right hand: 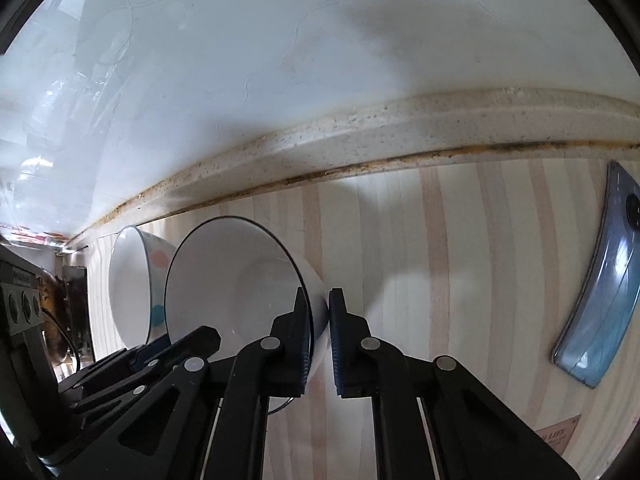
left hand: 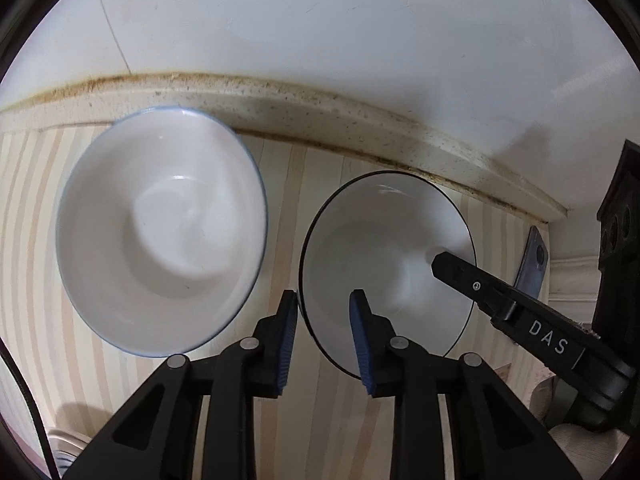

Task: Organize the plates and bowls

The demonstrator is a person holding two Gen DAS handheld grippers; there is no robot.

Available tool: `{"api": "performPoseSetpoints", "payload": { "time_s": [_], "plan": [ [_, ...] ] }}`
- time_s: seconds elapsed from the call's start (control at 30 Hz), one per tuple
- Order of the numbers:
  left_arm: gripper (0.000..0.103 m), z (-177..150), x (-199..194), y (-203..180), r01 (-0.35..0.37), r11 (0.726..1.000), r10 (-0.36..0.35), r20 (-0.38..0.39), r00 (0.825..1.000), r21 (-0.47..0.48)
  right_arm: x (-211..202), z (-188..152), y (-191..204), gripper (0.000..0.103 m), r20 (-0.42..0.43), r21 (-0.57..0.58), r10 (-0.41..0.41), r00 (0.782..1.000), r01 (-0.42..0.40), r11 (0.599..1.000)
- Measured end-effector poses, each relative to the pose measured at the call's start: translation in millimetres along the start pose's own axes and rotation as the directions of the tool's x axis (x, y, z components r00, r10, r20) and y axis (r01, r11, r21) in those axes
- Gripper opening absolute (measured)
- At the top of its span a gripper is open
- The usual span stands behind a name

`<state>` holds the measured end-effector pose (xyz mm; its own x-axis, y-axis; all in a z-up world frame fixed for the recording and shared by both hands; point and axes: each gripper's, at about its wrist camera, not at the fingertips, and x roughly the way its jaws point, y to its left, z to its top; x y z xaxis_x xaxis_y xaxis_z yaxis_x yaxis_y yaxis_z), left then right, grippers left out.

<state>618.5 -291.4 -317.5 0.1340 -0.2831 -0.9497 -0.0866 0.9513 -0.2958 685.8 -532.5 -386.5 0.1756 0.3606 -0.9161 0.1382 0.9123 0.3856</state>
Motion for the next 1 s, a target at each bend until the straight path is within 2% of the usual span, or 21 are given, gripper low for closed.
{"api": "performPoseSetpoints", "payload": {
  "time_s": [0.23,0.43,0.7,1.0],
  "plan": [
    [0.024,-12.0,-16.3,-20.8,-0.018,0.996,0.014,0.044,0.999,0.091,-21.6,-23.3,-3.6,0.010,0.017,0.026,0.024,1.000,-0.025,0.999],
    [0.024,-35.9,-48.4,-30.7,-0.011,0.986,-0.001,0.072,0.997,0.168,-61.0,-60.6,1.0,0.010,0.050,0.027,0.022,0.998,-0.023,0.999],
    [0.024,-87.0,-94.1,-32.5,0.017,0.970,-0.040,0.089,0.995,0.244,-111.8,-137.0,13.4,0.011,0.082,0.041,0.001,0.997,-0.004,0.999],
    [0.024,-146.0,-116.4,-39.2,0.040,0.948,-0.060,0.055,0.997,0.316,-147.1,-228.7,10.3,0.011,0.086,0.079,-0.011,0.996,0.004,0.997]
  ]
}}
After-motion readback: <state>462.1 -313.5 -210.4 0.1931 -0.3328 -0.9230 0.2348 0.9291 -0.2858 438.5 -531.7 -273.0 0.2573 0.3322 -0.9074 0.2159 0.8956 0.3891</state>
